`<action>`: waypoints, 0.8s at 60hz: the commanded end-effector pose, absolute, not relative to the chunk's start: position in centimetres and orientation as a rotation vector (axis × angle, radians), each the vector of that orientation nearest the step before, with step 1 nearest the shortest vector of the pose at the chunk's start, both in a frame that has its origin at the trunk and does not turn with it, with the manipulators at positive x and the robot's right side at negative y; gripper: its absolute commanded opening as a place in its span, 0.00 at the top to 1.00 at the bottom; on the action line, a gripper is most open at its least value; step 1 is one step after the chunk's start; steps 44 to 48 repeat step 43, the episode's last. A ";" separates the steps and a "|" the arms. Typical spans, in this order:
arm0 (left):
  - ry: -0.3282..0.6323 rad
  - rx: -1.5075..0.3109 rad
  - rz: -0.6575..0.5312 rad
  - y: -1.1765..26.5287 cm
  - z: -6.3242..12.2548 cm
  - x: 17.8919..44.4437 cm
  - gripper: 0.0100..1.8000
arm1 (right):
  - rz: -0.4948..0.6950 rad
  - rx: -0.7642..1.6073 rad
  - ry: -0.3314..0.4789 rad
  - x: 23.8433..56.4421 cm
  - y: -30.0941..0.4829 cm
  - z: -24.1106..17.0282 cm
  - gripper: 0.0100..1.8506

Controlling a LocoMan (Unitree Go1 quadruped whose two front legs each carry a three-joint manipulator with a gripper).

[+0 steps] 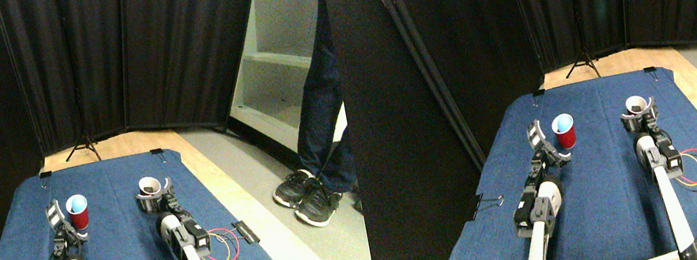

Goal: Pour (bimanual)

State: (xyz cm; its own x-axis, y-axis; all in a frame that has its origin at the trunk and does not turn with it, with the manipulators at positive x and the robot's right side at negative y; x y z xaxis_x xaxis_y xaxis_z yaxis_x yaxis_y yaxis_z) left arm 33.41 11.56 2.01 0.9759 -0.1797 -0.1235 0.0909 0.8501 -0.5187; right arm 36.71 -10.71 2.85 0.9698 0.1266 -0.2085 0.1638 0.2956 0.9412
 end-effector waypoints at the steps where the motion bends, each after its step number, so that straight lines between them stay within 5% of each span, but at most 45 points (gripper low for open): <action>1: 0.085 -0.424 -0.202 11.3 3.8 33.0 0.32 | 0.019 1.263 0.191 36.3 -10.7 4.6 0.53; 10: -0.085 -0.105 -0.387 10.7 4.3 32.7 0.29 | 0.051 1.238 0.166 35.7 -10.6 5.3 0.56; 18: -0.269 -0.009 -0.557 10.7 4.4 33.1 0.41 | 0.059 1.238 0.160 35.4 -10.5 5.4 0.56; 48: -0.245 0.087 -0.622 10.8 4.3 32.9 0.48 | 0.057 1.221 0.162 35.3 -10.5 5.1 0.55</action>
